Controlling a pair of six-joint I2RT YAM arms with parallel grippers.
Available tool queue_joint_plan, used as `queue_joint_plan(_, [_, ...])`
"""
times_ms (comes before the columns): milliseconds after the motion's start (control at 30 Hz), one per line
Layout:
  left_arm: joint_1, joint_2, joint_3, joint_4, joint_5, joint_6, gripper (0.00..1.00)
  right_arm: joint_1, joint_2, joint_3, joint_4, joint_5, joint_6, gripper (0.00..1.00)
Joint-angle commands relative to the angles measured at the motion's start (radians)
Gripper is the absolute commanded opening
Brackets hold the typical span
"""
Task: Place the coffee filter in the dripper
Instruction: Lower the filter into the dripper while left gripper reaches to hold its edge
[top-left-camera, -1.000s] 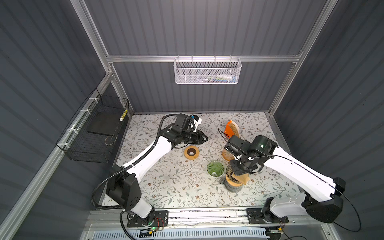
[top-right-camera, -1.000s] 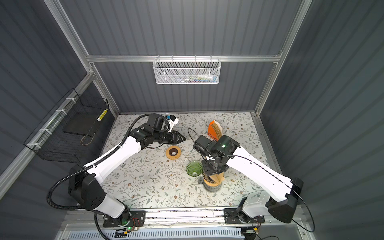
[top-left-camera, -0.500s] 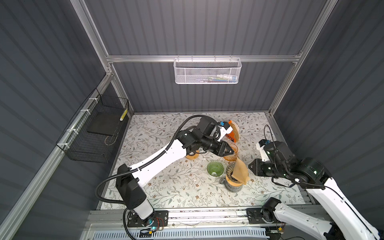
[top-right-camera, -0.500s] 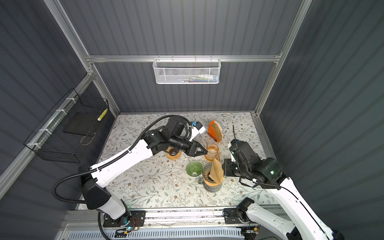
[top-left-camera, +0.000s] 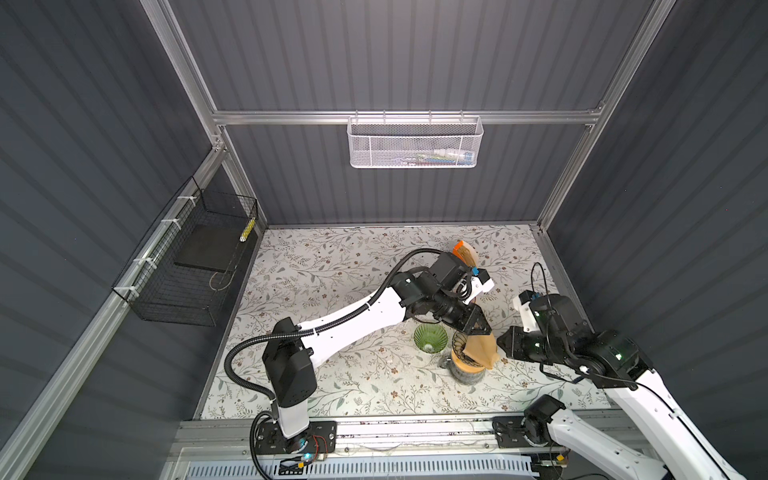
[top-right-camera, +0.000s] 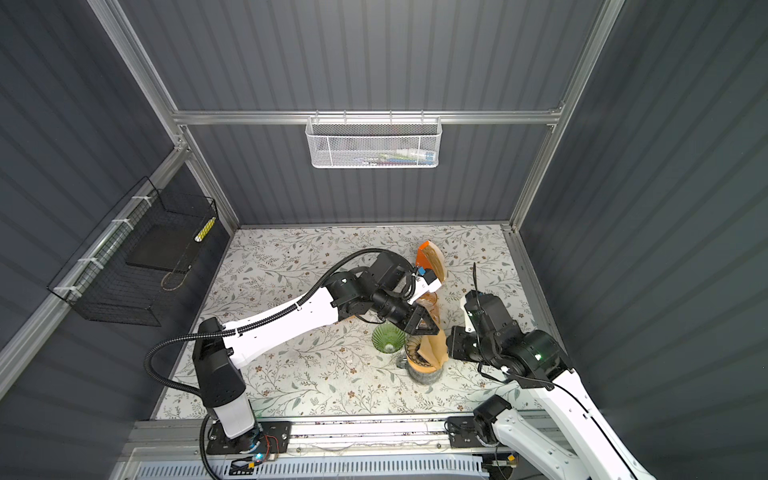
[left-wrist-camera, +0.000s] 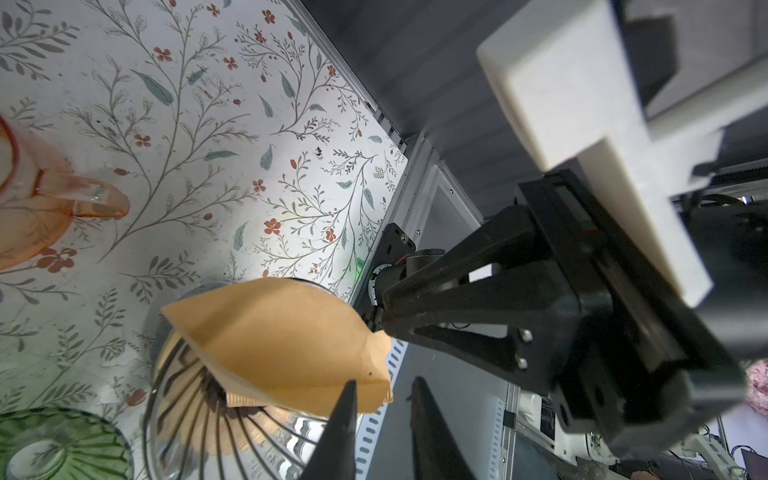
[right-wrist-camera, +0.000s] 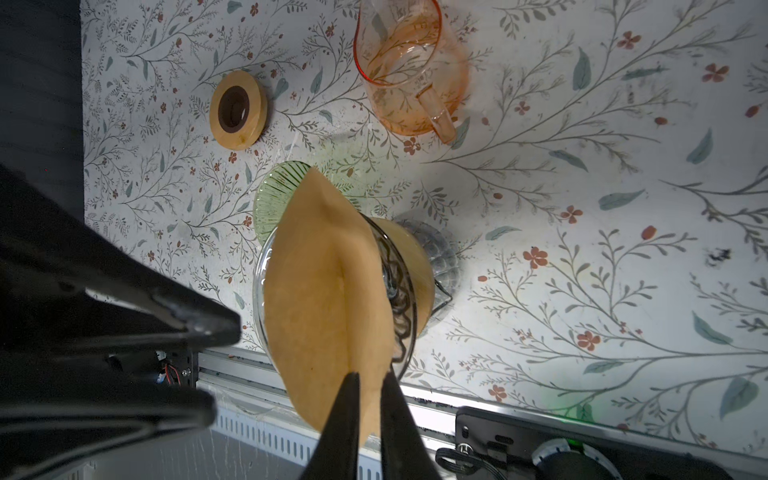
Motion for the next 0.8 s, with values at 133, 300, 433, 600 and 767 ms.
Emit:
queue_joint_plan(133, [-0.010, 0.011, 0.002, -0.022, -0.016, -0.025, 0.20, -0.018, 0.028, -0.001, 0.039, -0.037, -0.046, 0.12])
queue_joint_plan(300, [-0.010, -0.003, -0.025, -0.034, -0.026, -0.022, 0.20, -0.018, 0.053, -0.006, 0.058, -0.066, -0.048, 0.11])
queue_joint_plan(433, [-0.010, -0.013, -0.056, -0.040, -0.033, -0.022, 0.19, -0.018, 0.081, -0.001, 0.058, -0.084, -0.053, 0.11])
queue_joint_plan(600, [-0.012, -0.034, -0.078, -0.059, -0.063, -0.013, 0.18, -0.017, 0.094, 0.005, 0.059, -0.074, -0.056, 0.11])
queue_joint_plan(767, [-0.010, -0.040, -0.086, -0.063, -0.069, -0.008, 0.18, -0.018, 0.114, 0.005, 0.059, -0.087, -0.060, 0.10])
